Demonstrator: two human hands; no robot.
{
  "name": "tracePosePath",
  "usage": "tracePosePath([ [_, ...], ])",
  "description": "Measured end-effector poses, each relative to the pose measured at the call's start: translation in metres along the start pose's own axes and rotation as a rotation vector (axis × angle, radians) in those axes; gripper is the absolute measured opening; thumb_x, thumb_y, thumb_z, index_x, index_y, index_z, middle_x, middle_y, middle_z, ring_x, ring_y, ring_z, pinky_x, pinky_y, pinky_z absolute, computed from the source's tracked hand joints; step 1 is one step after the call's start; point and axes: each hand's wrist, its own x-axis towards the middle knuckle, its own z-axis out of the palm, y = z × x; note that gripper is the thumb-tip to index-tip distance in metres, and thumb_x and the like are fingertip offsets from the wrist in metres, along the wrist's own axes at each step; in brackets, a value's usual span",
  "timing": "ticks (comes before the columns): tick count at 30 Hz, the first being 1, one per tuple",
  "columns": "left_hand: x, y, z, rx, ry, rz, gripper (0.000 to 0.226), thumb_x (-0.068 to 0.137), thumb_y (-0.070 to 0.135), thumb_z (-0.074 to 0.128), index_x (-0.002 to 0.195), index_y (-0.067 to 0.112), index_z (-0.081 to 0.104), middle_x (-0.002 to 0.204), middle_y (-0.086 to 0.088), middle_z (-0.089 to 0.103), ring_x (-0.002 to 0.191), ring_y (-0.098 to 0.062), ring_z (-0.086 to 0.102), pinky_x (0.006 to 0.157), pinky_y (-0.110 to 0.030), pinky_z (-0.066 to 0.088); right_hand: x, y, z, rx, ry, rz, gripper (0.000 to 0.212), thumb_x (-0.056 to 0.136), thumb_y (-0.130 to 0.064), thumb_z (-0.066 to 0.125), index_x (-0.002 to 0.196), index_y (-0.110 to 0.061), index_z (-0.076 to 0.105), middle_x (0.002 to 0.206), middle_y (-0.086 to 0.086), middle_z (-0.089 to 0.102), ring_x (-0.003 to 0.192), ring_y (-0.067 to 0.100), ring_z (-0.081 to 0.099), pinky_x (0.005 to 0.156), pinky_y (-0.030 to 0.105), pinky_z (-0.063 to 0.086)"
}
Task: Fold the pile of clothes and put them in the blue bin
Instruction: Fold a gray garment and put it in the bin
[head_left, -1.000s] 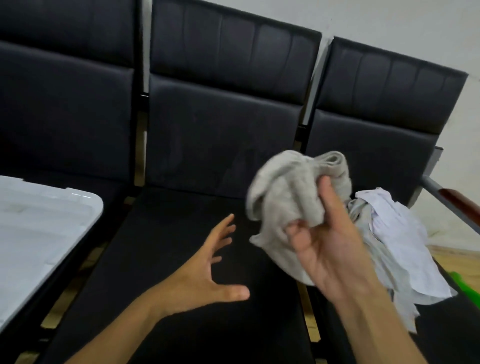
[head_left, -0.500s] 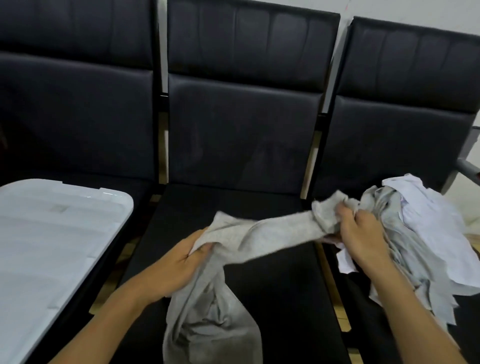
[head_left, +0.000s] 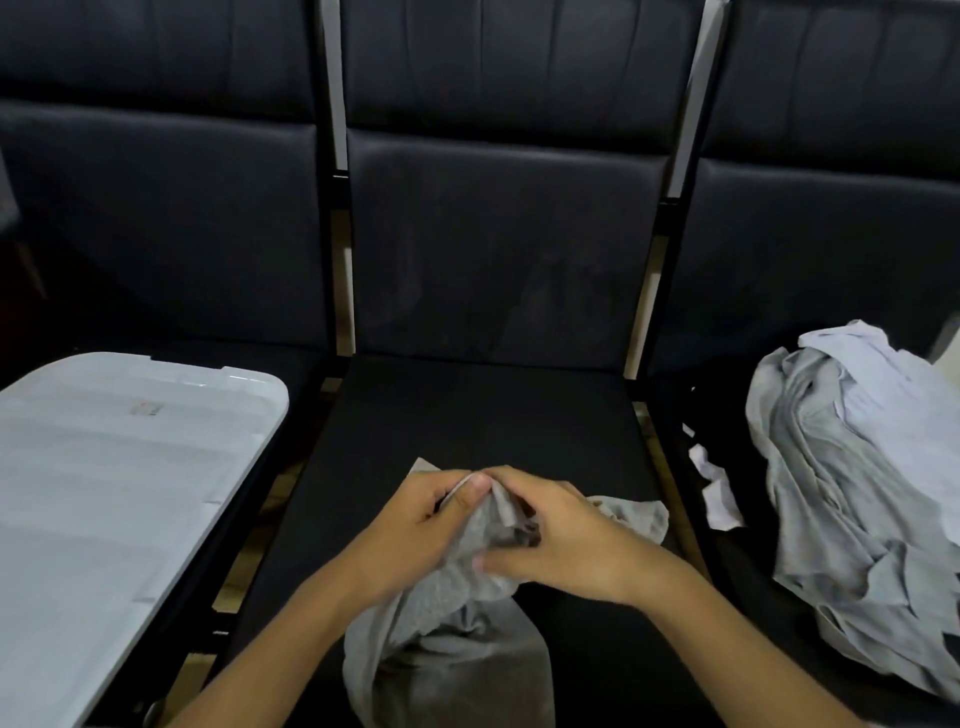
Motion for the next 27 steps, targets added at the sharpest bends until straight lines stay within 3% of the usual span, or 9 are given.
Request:
tracePosePath([
  [4, -0.001, -0.004, -0.006, 0.058, 0.021, 0.054, 0.025, 0.104, 0.026, 0.049, 0.107, 0.015, 0.07, 0.093, -0.007, 0.069, 0.088, -0.022, 0.066, 0.08, -0.04, 0.055, 0.009, 0.004, 0.002, -0.076, 0.165, -0.078, 0.03, 0.093, -0.029, 0.068, 0.122, -0.035, 0.062, 0.11, -0.01, 0.069, 0.105, 0.009, 0.066, 0.091, 0.039, 0.055],
  [7, -0.001, -0.006, -0.009, 0.097, 0.086, 0.087, 0.021, 0.104, 0.018, 0.047, 0.104, 0.02, 0.068, 0.096, -0.002, 0.067, 0.087, -0.021, 0.063, 0.077, -0.033, 0.051, 0.009, 0.007, -0.006, -0.119, 0.257, -0.068, 0.021, 0.1, -0.031, 0.056, 0.115, -0.036, 0.069, 0.103, -0.014, 0.072, 0.1, 0.007, 0.068, 0.089, 0.038, 0.055],
  [10, -0.001, -0.01, -0.012, 0.131, 0.071, 0.008, 0.013, 0.099, 0.031, 0.057, 0.097, 0.025, 0.068, 0.096, 0.004, 0.064, 0.091, -0.016, 0.061, 0.081, -0.03, 0.051, 0.008, 0.005, -0.009, -0.144, 0.356, -0.073, 0.022, 0.101, -0.025, 0.052, 0.108, -0.033, 0.072, 0.101, -0.018, 0.072, 0.102, -0.002, 0.065, 0.092, 0.029, 0.053],
  [13, -0.002, -0.015, -0.011, 0.232, -0.028, -0.104, 0.031, 0.083, 0.056, 0.068, 0.093, 0.027, 0.071, 0.108, 0.014, 0.056, 0.106, -0.007, 0.055, 0.092, -0.028, 0.049, 0.008, -0.007, -0.013, -0.08, 0.472, -0.136, 0.025, 0.103, -0.026, 0.048, 0.087, -0.027, 0.067, 0.077, -0.008, 0.066, 0.074, 0.005, 0.064, 0.069, 0.032, 0.054],
  [15, -0.002, -0.018, -0.008, 0.331, -0.016, -0.12, 0.03, 0.086, 0.045, 0.068, 0.08, 0.016, 0.072, 0.109, 0.018, 0.052, 0.11, -0.002, 0.049, 0.095, -0.024, 0.045, 0.008, -0.016, -0.019, -0.02, 0.596, -0.192, 0.032, 0.103, -0.026, 0.047, 0.072, -0.022, 0.055, 0.061, -0.007, 0.05, 0.055, 0.006, 0.047, 0.055, 0.025, 0.042],
  [18, -0.003, -0.02, -0.013, 0.424, 0.13, -0.144, 0.022, 0.089, 0.018, 0.065, 0.068, 0.013, 0.067, 0.102, 0.014, 0.052, 0.099, 0.002, 0.05, 0.083, -0.01, 0.042, 0.007, -0.018, -0.038, -0.065, 0.824, -0.171, 0.038, 0.103, -0.026, 0.046, 0.068, -0.013, 0.046, 0.057, -0.008, 0.039, 0.051, 0.004, 0.037, 0.049, 0.021, 0.033],
  [21, -0.006, -0.027, -0.03, 0.412, 0.194, -0.346, 0.039, 0.085, -0.002, 0.054, 0.052, 0.019, 0.046, 0.058, 0.012, 0.051, 0.053, -0.003, 0.047, 0.051, -0.016, 0.037, 0.013, -0.014, -0.069, -0.141, 0.883, -0.086, 0.044, 0.103, -0.027, 0.047, 0.065, -0.007, 0.04, 0.054, -0.006, 0.036, 0.051, 0.006, 0.034, 0.048, 0.019, 0.031],
  [22, -0.007, -0.029, -0.038, 0.433, 0.2, -0.422, 0.039, 0.08, -0.005, 0.051, 0.05, 0.018, 0.043, 0.05, 0.01, 0.047, 0.049, -0.004, 0.044, 0.048, -0.02, 0.034, 0.018, -0.013, -0.081, -0.191, 0.86, -0.065, 0.045, 0.103, -0.027, 0.047, 0.065, -0.005, 0.041, 0.055, -0.001, 0.038, 0.051, 0.007, 0.035, 0.049, 0.02, 0.032],
  [27, 0.022, 0.005, -0.119, 0.713, 0.459, -0.395, 0.025, 0.072, -0.01, 0.055, 0.067, 0.009, 0.07, 0.067, -0.015, 0.063, 0.077, -0.037, 0.067, 0.062, -0.032, 0.041, 0.046, -0.022, -0.16, -0.191, 0.952, -0.016, 0.045, 0.102, -0.029, 0.05, 0.059, -0.019, 0.041, 0.056, -0.003, 0.039, 0.05, 0.005, 0.036, 0.053, 0.028, 0.029],
])
